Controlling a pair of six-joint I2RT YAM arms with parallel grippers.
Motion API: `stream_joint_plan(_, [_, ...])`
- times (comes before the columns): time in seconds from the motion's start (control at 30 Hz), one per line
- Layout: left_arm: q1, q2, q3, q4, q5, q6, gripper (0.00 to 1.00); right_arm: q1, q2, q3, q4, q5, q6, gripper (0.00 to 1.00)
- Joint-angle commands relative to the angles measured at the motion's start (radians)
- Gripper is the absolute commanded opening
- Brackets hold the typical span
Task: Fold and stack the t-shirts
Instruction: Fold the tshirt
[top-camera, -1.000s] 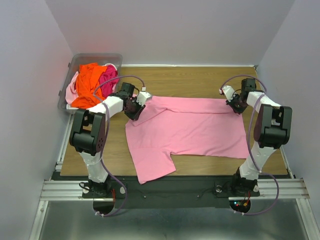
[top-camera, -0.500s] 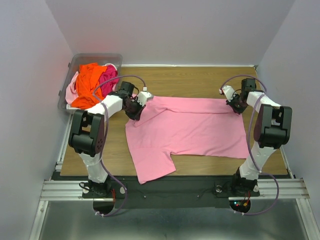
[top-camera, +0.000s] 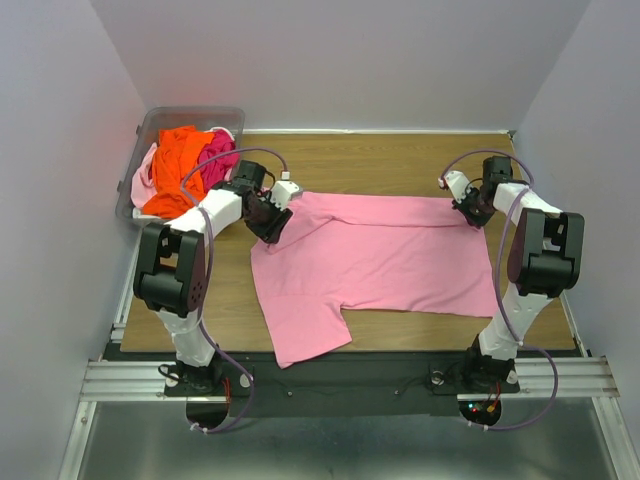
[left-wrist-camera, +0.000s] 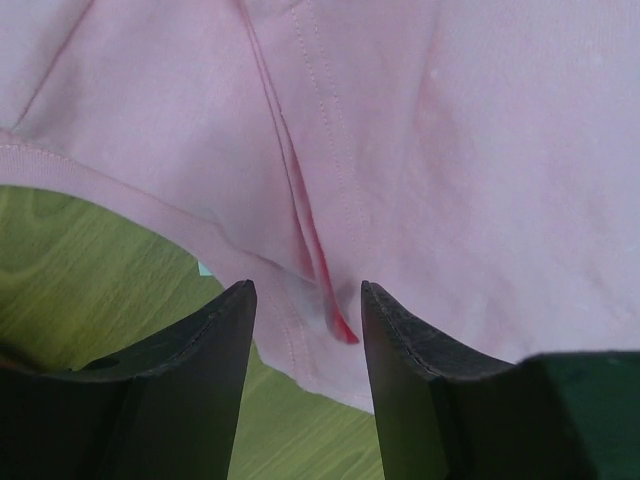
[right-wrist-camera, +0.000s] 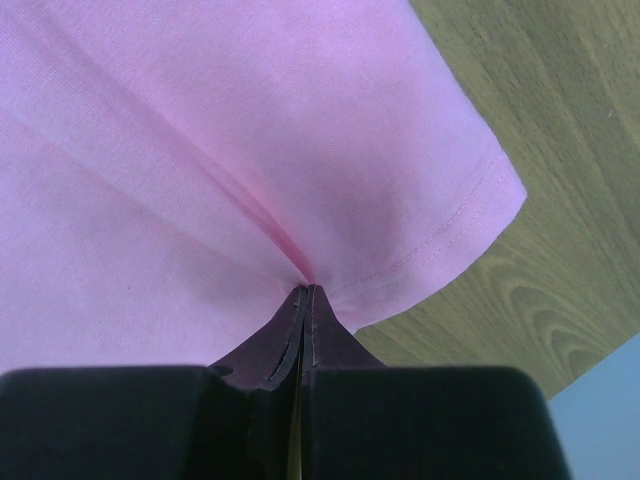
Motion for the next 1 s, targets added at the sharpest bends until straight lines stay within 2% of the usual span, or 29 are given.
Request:
stream_joint_plan(0.0, [0.006,0.011,0.010,-0.028,0.013,-0.001,0.57,-0.002,-0.029,0.043,0.031,-0.004,0.003,0.00])
stream_joint_plan(0.2, [0.005,0.031,-0.011,-0.071,0.073,0.019,0.51,-0.002,-0.025,0.044,0.031,-0.001,-0.002,0.01])
stream_joint_plan(0.33, [0.006,0.009,-0.030,-0.068,0.075,0.022,0.31,-0.002,-0.022,0.046,0.031,0.002,-0.004,0.01])
stream_joint_plan(0.43, [0.008,-0.026,0.001,-0.087,0.076,0.021,0.07,-0.002,-0.025,0.050,0.031,0.001,-0.002,0.01])
stream_joint_plan(0.5, [0.006,-0.050,0.022,-0.105,0.087,0.021,0.00,-0.002,-0.032,0.053,0.031,-0.001,-0.001,0.01])
stream_joint_plan(0.77, [0.006,-0.123,0.114,-0.215,0.116,0.032,0.00,-0.013,-0.049,0.080,0.025,-0.004,-0.007,0.01])
stream_joint_plan(0.97, [0.006,-0.160,0.110,-0.252,0.125,0.041,0.00,-0.017,-0.072,0.078,0.010,-0.004,-0.027,0.01])
